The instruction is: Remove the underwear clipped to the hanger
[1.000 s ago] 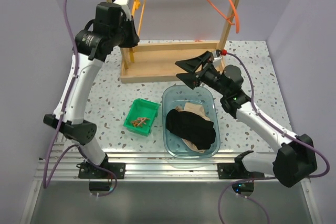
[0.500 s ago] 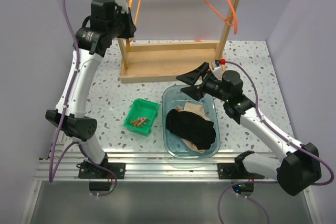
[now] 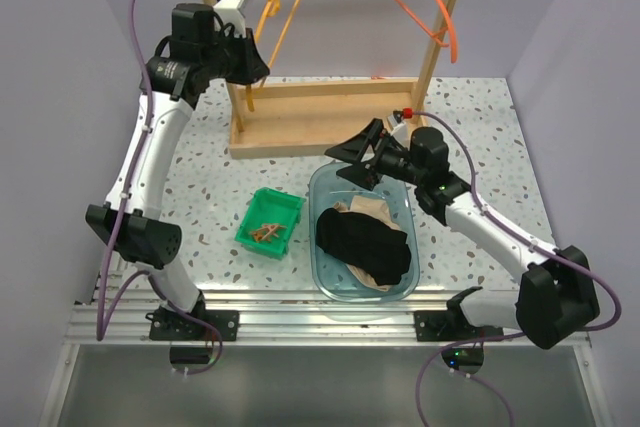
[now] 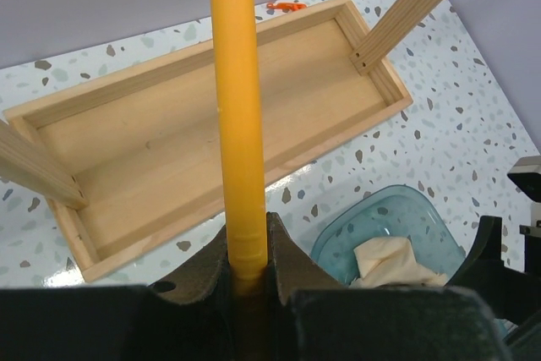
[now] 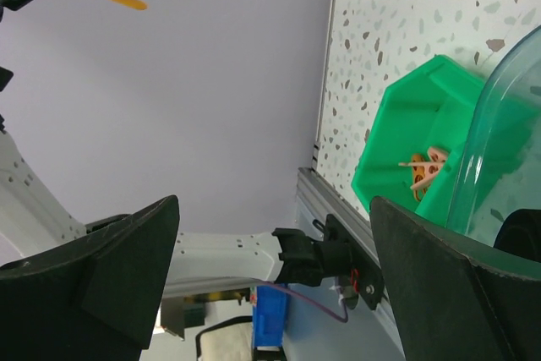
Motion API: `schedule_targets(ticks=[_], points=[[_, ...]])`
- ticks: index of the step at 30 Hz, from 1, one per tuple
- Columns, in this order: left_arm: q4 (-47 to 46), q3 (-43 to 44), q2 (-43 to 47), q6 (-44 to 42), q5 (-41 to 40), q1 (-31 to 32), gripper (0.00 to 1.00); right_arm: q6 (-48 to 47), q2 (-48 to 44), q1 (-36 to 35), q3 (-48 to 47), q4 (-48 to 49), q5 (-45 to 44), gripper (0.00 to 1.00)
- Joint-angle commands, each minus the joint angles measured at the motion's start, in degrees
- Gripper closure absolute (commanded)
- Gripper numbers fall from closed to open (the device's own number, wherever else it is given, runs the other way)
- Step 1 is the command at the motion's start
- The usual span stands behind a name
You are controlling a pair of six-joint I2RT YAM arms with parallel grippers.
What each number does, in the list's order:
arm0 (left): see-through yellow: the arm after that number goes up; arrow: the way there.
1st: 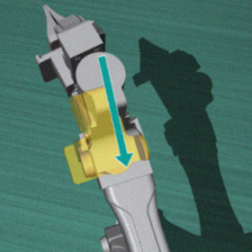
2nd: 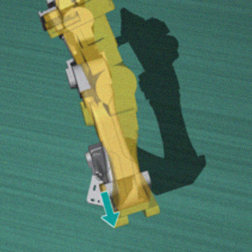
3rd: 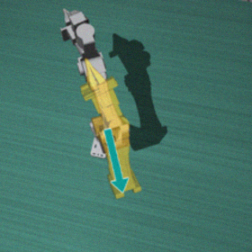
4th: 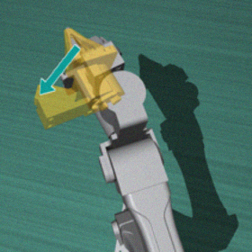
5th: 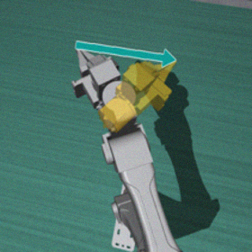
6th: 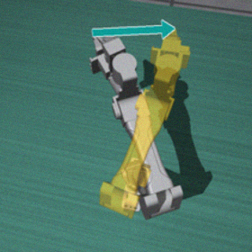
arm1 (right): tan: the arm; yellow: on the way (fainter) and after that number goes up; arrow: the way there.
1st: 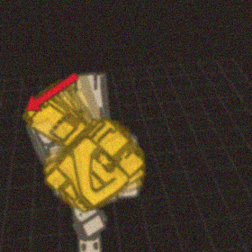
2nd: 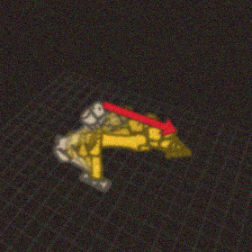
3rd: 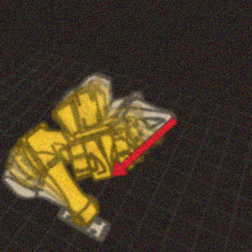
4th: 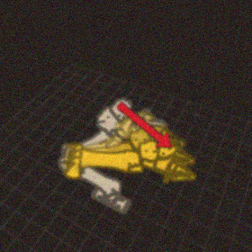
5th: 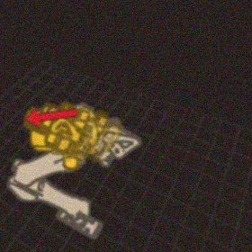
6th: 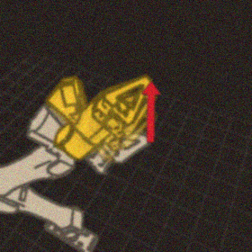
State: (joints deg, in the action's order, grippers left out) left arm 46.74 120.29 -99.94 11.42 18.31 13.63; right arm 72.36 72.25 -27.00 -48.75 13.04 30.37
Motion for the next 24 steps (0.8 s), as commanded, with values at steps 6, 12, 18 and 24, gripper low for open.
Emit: schedule_targets(ticks=[6,12,18,24], points=[[-0.3,-2.5,4.3,1.2,4.0,-0.2,1.0,-3.0,1.7,0.1,-4.7,3.1,2.9,0.02],[3.1,-18.1,12.1,2.6,4.6,-0.2,1.0,-15.8,3.8,0.1,-17.2,-11.5,-0.7,0.02],[7.4,-33.9,25.7,1.9,4.1,-0.1,1.0,-29.0,7.7,0.1,-28.5,-23.6,-4.4,0.02],[10.0,-46.5,41.0,4.0,15.6,0.0,1.0,-47.9,2.4,0.1,-29.8,-36.5,-18.7,0.02]])
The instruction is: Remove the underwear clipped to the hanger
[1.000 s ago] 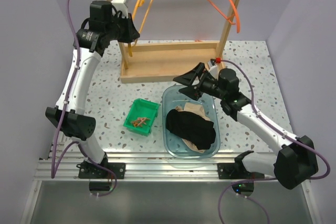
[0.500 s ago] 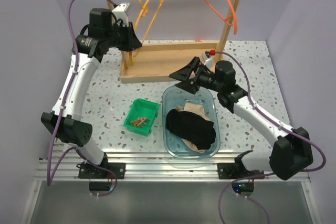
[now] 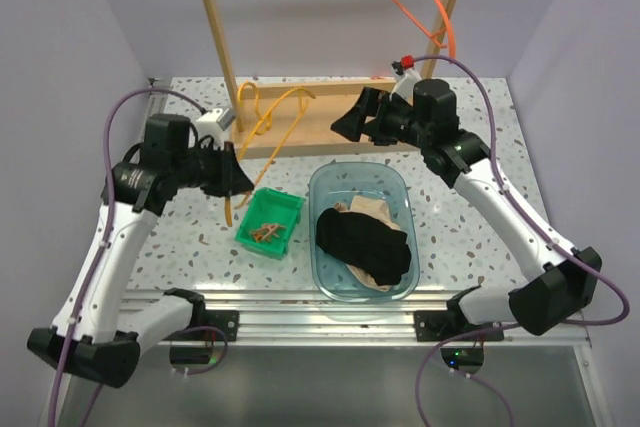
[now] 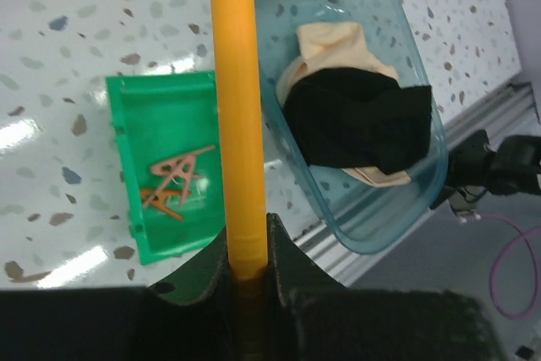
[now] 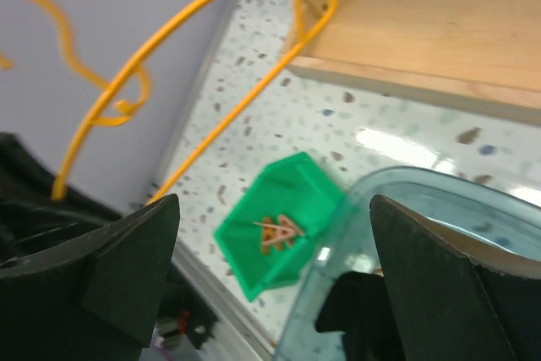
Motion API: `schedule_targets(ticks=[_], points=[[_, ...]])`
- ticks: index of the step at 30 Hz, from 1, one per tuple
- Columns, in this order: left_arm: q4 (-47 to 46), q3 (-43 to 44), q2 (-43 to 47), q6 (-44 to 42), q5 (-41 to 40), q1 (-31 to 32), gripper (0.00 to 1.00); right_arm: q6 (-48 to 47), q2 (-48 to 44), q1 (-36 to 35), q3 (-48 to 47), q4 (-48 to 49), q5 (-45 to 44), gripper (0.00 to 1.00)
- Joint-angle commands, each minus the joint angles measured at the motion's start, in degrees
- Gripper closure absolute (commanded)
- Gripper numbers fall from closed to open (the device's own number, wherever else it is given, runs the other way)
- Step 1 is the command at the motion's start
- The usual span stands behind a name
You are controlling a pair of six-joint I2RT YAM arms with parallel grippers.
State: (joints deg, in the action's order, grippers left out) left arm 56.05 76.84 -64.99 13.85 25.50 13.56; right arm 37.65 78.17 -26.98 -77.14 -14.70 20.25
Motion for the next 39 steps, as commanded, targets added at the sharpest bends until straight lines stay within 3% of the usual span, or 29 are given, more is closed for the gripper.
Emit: schedule_targets(ticks=[1,6,9,15,19,25,28,30,31,35,39], points=[[0.9,-5.3,7.6,2.5,9.9,0.1,1.0,-14.8,-5.4,0.0,-0.5,-9.1,-9.0,0.02],[2.1,-9.9,16.2,6.0,22.0,0.8,1.0,-24.1,-12.1,0.1,2.5,-10.5,-7.0,0.02],[5.2,-9.3,19.4,7.4,25.3,2.2,1.0,-28.1,-14.9,0.1,2.5,-13.2,-2.7,0.02],[18.7,-1.4,20.7,6.1,30.1,4.5,1.0,-35.2,-15.1,0.1,-4.7,-24.6,5.8,0.01],[19.3,2.7,22.7,9.9,35.6,7.1,1.0,-37.3,-13.9,0.2,-11.0,-30.3,10.5,0.01],[19.4,6.0,25.3,14.1,40.2,10.2,1.0,-37.1,-9.6,1.2,-18.5,-37.9,25.6,0.01],[19.4,9.5,25.6,16.7,37.2,13.8,1.0,-32.0,-8.8,1.3,-16.9,-35.1,36.5,0.02],[19.4,10.5,25.6,18.7,33.1,16.7,1.0,-25.1,-8.0,1.4,-15.3,-30.3,44.2,0.07],[19.4,11.5,25.9,19.3,31.6,17.7,1.0,-22.1,-7.7,1.3,-12.4,-27.6,52.8,0.12],[19.4,12.4,27.2,22.4,24.2,22.3,1.0,-1.1,-11.8,1.3,-2.4,-5.1,61.1,0.27],[19.4,12.1,28.4,26.2,18.5,27.5,1.0,1.4,-13.9,1.1,1.2,-3.9,63.3,0.36]])
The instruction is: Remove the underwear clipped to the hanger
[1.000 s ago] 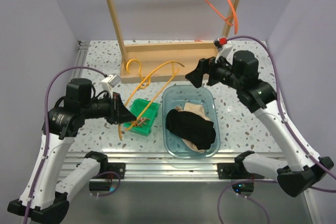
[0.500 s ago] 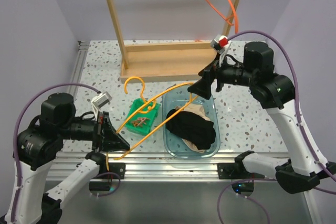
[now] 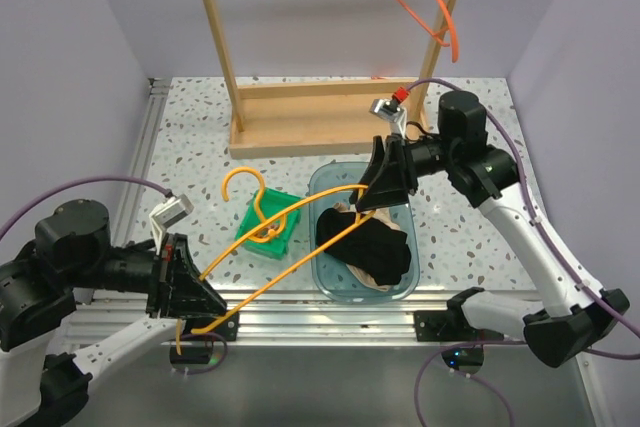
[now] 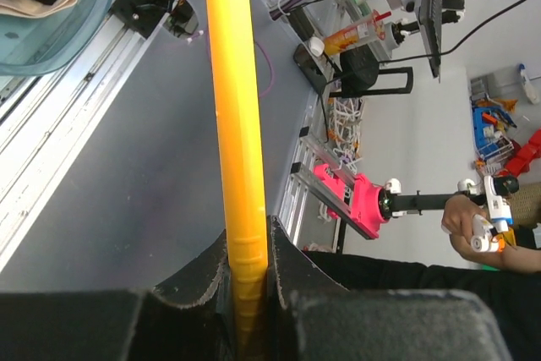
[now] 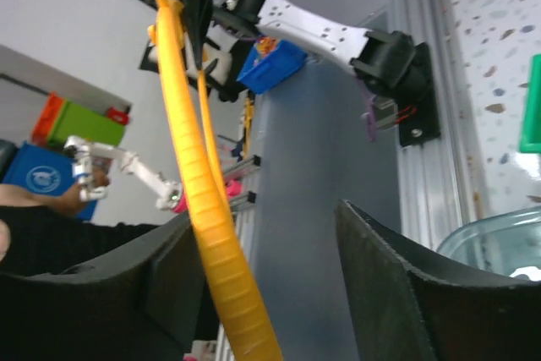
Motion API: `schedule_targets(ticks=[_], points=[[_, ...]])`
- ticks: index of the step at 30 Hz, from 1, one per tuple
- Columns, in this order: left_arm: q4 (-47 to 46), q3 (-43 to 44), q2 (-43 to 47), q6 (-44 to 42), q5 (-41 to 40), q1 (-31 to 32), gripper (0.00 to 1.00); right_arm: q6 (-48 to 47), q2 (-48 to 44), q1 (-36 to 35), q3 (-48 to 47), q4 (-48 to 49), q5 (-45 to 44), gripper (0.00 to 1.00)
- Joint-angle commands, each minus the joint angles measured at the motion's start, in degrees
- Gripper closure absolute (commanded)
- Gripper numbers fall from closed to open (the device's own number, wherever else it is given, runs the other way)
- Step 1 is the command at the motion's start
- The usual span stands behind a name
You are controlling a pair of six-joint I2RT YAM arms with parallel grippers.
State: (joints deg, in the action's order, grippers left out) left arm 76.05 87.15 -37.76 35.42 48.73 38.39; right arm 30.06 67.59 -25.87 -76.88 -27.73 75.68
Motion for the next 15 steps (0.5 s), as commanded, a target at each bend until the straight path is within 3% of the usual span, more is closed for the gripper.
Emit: schedule_targets(ticks=[1,3,4,7,13,14,15], points=[[-0.6,1.8,1.5,5.0,-5.4,3.3,1.0,9.1,-3.5,0.0,1.1,9.2,8.0,0.39],[-0.6,1.9,1.6,6.1,-7.4,5.5,1.0,9.2,-3.3,-0.2,1.0,9.1,8.5,0.5],[-0.6,1.9,1.5,6.5,-9.1,6.1,1.0,9.2,-3.3,-0.2,0.9,9.1,8.4,0.69],[-0.6,1.6,1.5,7.3,-10.5,8.0,1.0,9.0,-2.9,-0.5,0.3,8.9,8.3,0.97],[-0.6,-0.1,0.8,6.7,-12.1,8.4,0.97,6.9,-1.3,-1.2,-1.5,6.8,8.4,1.0],[-0.6,-0.1,0.5,6.7,-13.3,8.5,0.67,6.8,-1.2,-1.3,-1.6,6.5,8.5,1.0],[-0.6,0.3,0.3,6.9,-14.2,8.5,0.52,6.5,-1.2,-1.3,-1.6,6.5,8.4,1.0]])
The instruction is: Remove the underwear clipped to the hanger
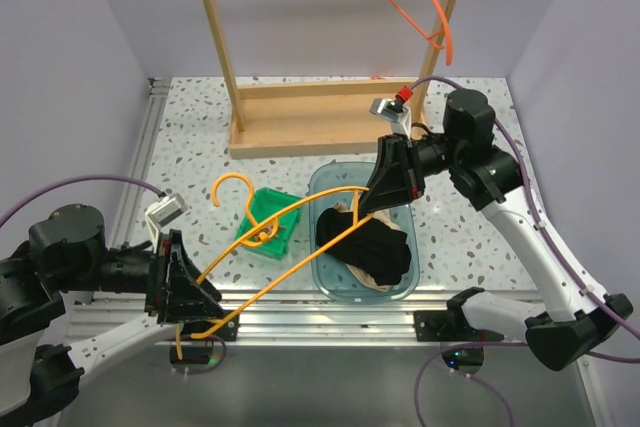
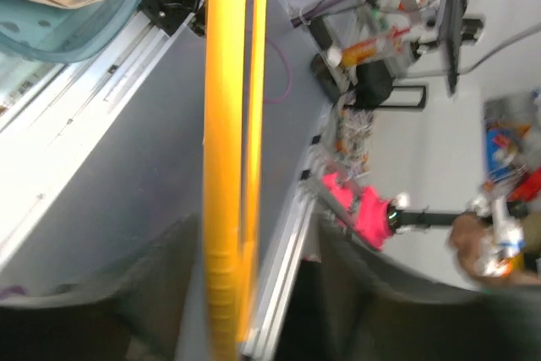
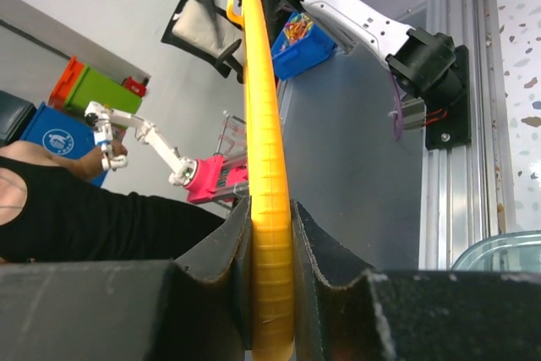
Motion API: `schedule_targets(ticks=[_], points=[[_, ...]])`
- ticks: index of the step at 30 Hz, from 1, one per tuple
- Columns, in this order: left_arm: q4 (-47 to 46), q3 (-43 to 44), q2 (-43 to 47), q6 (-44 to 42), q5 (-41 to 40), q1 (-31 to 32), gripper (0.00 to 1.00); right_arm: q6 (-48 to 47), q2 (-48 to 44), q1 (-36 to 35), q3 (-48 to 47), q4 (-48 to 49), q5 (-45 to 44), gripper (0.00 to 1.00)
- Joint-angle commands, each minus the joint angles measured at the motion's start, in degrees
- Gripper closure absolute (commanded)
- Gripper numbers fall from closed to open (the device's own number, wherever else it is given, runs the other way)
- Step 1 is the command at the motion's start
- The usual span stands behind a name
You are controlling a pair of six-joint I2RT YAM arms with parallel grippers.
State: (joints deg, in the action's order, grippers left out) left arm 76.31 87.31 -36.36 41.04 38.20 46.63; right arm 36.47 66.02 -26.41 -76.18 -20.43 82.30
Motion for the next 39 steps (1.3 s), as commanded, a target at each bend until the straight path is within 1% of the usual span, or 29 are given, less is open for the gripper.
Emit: schedule_targets(ticks=[1,2,3,4,5,7,8,9,10,11,12,13,14,16,17,20,21,22,23,25,27,29,30,31,33,34,35,36,39], points=[[-0.9,0.3,-1.5,1.3,-4.9,0.3,0.3,-0.3,0.5,-0.7,-2.2,-0.9,1.8,1.0],[-0.9,0.5,-1.7,1.8,-7.9,0.8,0.06,-0.6,0.5,-0.7,-2.2,-1.1,1.8,1.0],[-0.9,0.8,-2.0,2.8,-9.8,1.0,0.0,-0.9,0.6,-0.7,-2.0,-1.5,1.8,1.0],[-0.8,1.2,-2.5,3.4,-11.9,1.3,0.0,-1.3,0.8,-0.7,-2.0,-1.6,1.7,1.0],[-0.8,1.6,-2.8,4.2,-16.9,1.8,0.0,-1.4,0.9,-0.7,-2.0,-1.6,1.5,1.0],[-0.8,3.5,-3.7,6.9,-22.9,2.1,0.0,-1.9,1.4,-0.6,-2.1,-1.5,0.8,1.0],[-0.9,3.9,-3.9,8.6,-29.3,2.1,0.0,-2.2,2.0,-0.6,-2.2,-1.6,-0.5,1.0],[-0.9,4.1,-4.2,9.2,-32.4,2.1,0.0,-2.5,2.4,-0.4,-2.8,-2.0,-1.5,1.0],[-0.9,3.9,-4.9,9.8,-37.9,2.1,0.0,-4.9,2.9,-0.2,-3.4,-2.9,-2.8,1.0],[-0.9,3.7,-5.4,10.7,-40.7,2.1,0.0,-7.5,4.5,0.7,-4.6,-8.6,-7.2,1.0],[-0.9,3.6,-6.2,10.6,-42.9,2.1,0.0,-10.9,5.3,1.3,-8.0,-12.1,-9.9,1.0],[-0.9,3.7,-8.1,10.4,-44.8,2.1,0.0,-17.2,6.6,1.7,-10.3,-16.0,-13.7,1.0],[-1.0,4.6,-9.2,10.3,-48.5,2.1,0.0,-20.4,8.9,2.0,-15.8,-24.0,-24.5,1.0],[-1.0,6.0,-12.8,9.6,-53.3,2.1,0.0,-23.0,10.7,2.1,-19.9,-25.7,-34.4,1.0],[-0.9,7.9,-13.9,8.8,-54.9,2.1,0.0,-23.4,11.1,2.0,-23.4,-26.3,-44.1,1.0],[-0.9,12.1,-17.5,8.3,-62.0,2.1,0.0,-24.9,11.0,2.0,-27.8,-22.4,-60.4,1.0],[-1.0,13.3,-19.0,8.4,-64.0,2.1,0.0,-26.9,11.4,2.0,-29.1,-22.0,-63.3,1.0],[-1.0,14.6,-19.6,8.4,-68.0,2.1,0.0,-27.6,12.2,1.9,-30.3,-22.3,-65.1,1.0],[-1.4,17.1,-20.1,8.3,-69.8,2.1,0.0,-28.5,13.1,2.0,-33.4,-23.2,-66.2,1.0],[-3.0,18.6,-21.0,6.7,-74.6,2.1,0.0,-31.4,17.1,2.0,-36.9,-27.6,-65.4,1.0],[-7.8,18.9,-21.0,5.0,-76.4,2.1,0.0,-32.9,19.4,2.0,-40.1,-30.0,-62.2,1.0],[-11.7,19.0,-21.0,3.5,-78.5,2.1,0.0,-32.8,19.2,1.9,-37.7,-28.9,-59.5,1.0],[-12.3,19.0,-21.1,3.4,-79.4,2.1,0.0,-32.3,18.9,1.9,-36.8,-28.2,-60.1,1.0],[-12.8,18.7,-21.0,3.6,-80.9,2.1,0.0,-32.2,17.7,1.9,-35.8,-26.1,-61.7,1.0],[-14.7,17.6,-20.9,2.8,-80.9,2.1,0.0,-31.6,16.3,2.1,-33.4,-23.1,-64.5,1.0],[-15.4,16.4,-21.1,2.3,-80.4,2.1,0.0,-31.5,14.7,2.0,-32.5,-19.1,-66.9,1.0],[-15.7,15.8,-21.6,2.1,-79.6,2.1,0.0,-31.5,14.1,2.0,-32.1,-16.9,-68.5,1.0],[-15.8,14.6,-22.7,1.8,-77.6,2.1,0.0,-30.8,12.6,1.9,-31.3,-12.1,-71.2,1.0],[-15.9,12.9,-25.2,2.0,-73.9,2.1,0.0,-30.1,9.8,2.0,-28.7,-2.8,-75.1,1.0]])
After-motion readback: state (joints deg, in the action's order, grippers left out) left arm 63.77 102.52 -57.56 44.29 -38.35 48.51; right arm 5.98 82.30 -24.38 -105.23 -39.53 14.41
